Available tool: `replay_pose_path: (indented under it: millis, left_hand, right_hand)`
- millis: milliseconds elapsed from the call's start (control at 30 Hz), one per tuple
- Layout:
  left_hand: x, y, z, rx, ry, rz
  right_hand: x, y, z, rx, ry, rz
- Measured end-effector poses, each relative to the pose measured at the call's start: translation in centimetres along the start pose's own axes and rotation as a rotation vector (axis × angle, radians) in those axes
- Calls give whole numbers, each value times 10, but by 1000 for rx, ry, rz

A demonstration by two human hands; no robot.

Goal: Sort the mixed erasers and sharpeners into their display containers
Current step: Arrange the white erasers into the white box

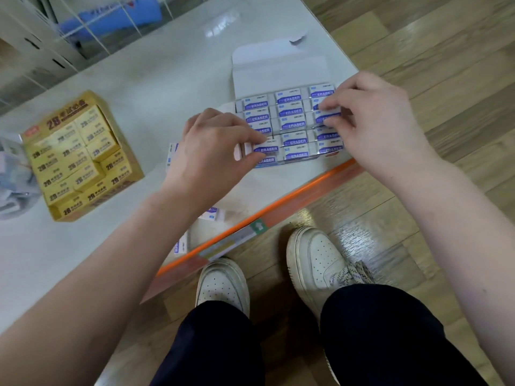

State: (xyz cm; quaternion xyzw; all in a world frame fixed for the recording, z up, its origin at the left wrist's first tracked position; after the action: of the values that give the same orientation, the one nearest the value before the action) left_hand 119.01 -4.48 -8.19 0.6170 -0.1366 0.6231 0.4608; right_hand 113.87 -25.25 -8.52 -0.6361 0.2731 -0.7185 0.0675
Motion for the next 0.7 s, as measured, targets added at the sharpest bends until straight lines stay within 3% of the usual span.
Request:
replay_pose_path:
  millis: [700]
  left_hand:
    - [7, -3, -1, 204, 31, 20]
  right_hand:
    - [0, -3, -5, -114, 76, -30]
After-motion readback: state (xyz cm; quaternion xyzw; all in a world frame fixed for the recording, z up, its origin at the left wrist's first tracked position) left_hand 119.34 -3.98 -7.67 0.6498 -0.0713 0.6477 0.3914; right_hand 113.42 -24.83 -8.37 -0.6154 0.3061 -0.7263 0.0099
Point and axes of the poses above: each hand's wrist, its own z-axis towards the middle knuckle, its own x-axis out of the back of the hand, y = z × x, the point moved 2 cm from there along z, towards the middle knuckle, and after that the axes turned 12 degrees about -x, right-handed, at the moved point
